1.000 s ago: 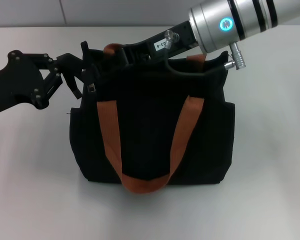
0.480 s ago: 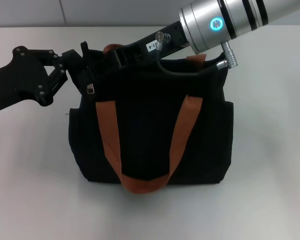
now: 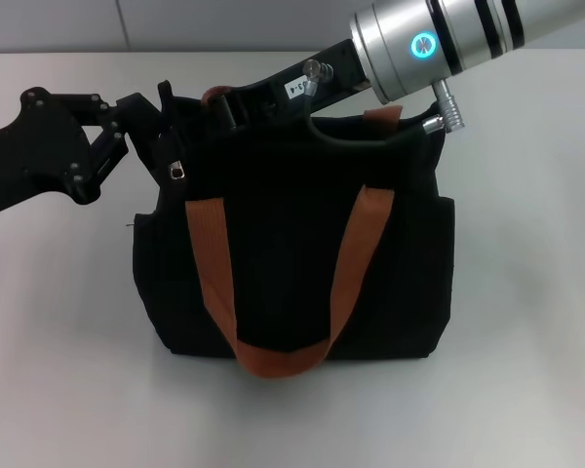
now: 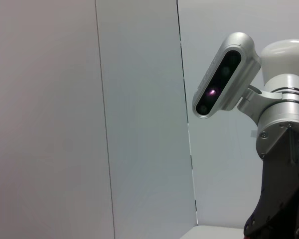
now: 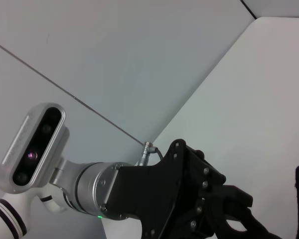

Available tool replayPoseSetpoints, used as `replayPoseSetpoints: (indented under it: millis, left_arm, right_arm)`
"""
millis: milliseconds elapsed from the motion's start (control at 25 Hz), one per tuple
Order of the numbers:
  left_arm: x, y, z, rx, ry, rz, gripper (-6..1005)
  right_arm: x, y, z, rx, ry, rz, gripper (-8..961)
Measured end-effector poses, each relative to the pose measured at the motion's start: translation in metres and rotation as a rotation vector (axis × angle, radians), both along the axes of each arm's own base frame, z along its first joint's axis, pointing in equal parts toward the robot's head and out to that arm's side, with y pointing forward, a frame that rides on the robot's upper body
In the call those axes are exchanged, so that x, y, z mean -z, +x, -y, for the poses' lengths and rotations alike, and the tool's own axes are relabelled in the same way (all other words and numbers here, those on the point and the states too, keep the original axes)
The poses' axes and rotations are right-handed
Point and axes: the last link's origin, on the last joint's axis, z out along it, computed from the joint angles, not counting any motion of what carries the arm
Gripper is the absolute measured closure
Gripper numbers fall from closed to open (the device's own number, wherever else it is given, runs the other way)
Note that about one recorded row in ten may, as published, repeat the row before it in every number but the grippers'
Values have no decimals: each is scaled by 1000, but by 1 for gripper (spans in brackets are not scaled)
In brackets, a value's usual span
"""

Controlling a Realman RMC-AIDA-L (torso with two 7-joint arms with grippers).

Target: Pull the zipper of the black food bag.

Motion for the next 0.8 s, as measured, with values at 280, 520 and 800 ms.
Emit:
replayPoseSetpoints:
  millis: [280,520,800]
  left_arm:
    - [0,-1,1,-8,-2,2,942]
    - [0,-3,1,-16,-1,3,939]
    - [0,-4,2,-21,2,2,935]
  right_arm:
    - [1,-2,1,0,-5,-5,651]
    - [0,-1,1,10,-8,-12,653]
    - [-1,-1,2,17,-8,-27,658]
